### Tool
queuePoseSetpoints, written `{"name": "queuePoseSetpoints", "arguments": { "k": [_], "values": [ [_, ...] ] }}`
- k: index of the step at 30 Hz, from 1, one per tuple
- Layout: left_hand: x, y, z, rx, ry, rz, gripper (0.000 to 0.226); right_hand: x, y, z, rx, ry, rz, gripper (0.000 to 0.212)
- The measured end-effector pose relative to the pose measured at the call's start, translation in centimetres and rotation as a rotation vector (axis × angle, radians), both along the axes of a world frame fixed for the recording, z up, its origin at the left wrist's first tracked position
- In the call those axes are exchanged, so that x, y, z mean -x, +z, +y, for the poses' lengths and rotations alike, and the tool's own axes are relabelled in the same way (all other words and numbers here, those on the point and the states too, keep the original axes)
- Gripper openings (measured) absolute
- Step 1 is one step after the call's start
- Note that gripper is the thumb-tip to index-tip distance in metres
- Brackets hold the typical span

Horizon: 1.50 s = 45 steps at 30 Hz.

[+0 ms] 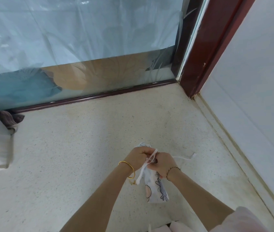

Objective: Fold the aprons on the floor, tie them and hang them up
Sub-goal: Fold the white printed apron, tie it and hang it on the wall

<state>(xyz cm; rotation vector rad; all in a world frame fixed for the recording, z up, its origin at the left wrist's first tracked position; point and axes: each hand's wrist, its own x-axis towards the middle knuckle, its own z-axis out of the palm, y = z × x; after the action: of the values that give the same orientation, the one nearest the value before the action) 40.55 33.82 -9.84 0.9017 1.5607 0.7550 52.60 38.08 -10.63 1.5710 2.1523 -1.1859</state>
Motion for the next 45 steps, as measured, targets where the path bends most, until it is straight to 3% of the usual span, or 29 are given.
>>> {"name": "queuePoseSetpoints", "arguments": {
  "k": [2, 3, 5, 6, 8, 12, 16, 19, 23, 26, 30, 36, 41, 43, 45],
  "values": [
    [-0.1, -0.1, 0.1, 0.019, -0.037, -0.022, 0.049, 0.0, 0.2, -0.5, -0.046, 0.050, -0.028, 0.016],
    [-0.2, -0.2, 0.2, 0.013, -0.069, 0.007, 0.049, 0.1, 0.4, -0.5, -0.067, 0.103, -0.053, 0.026],
    [-0.3, -0.2, 0.5, -0.037, -0.197, 0.193, 0.042, 0.3, 0.9, -0.6, -0.057, 0.180, -0.073, 0.037],
    [-0.2, -0.3, 0.7, -0.057, -0.280, 0.311, 0.038, 0.4, 1.0, -0.7, -0.043, 0.169, -0.044, 0.032],
    [-0.3, -0.7, 1.1, -0.082, -0.415, 0.492, 0.032, -0.1, 0.4, -1.3, 0.016, -0.022, 0.122, 0.009],
    [-0.6, -1.4, 1.8, -0.068, -0.565, 0.653, 0.027, -1.4, -0.2, -1.7, 0.138, -0.358, 0.346, 0.011],
    [-1.5, -1.3, 2.0, -0.064, -0.619, 0.725, 0.017, -1.5, -0.1, -1.3, 0.187, -0.510, 0.475, 0.026],
    [-2.1, -1.3, 2.2, -0.067, -0.605, 0.818, 0.012, -1.2, -0.3, -1.4, 0.159, -0.493, 0.481, 0.015],
    [-1.9, -1.4, 2.0, -0.065, -0.574, 0.825, 0.022, -1.3, -0.2, -1.0, 0.173, -0.530, 0.474, 0.018],
    [-1.8, -1.9, 2.0, -0.071, -0.565, 0.848, 0.017, -1.3, -0.3, -0.6, 0.158, -0.423, 0.400, 0.018],
    [-2.3, -2.0, 2.1, -0.089, -0.567, 0.922, 0.019, -1.3, -0.4, -0.4, -0.006, -0.178, 0.266, 0.016],
    [-2.3, -2.6, 2.1, -0.174, -0.559, 0.961, 0.021, -1.9, -1.3, -0.6, -0.241, -0.057, 0.178, 0.024],
    [-1.8, -3.5, 1.4, -0.183, -0.453, 0.883, 0.023, -2.7, -0.8, 0.8, -0.484, -0.359, 0.368, 0.024],
    [-1.8, -3.4, 1.2, -0.162, -0.401, 0.837, 0.021, -3.0, -0.8, 1.2, -0.549, -0.353, 0.410, 0.023],
    [-1.8, -3.3, 1.3, -0.154, -0.365, 0.775, 0.017, -2.8, -0.8, 0.9, -0.504, -0.212, 0.392, 0.016]
  ]
}}
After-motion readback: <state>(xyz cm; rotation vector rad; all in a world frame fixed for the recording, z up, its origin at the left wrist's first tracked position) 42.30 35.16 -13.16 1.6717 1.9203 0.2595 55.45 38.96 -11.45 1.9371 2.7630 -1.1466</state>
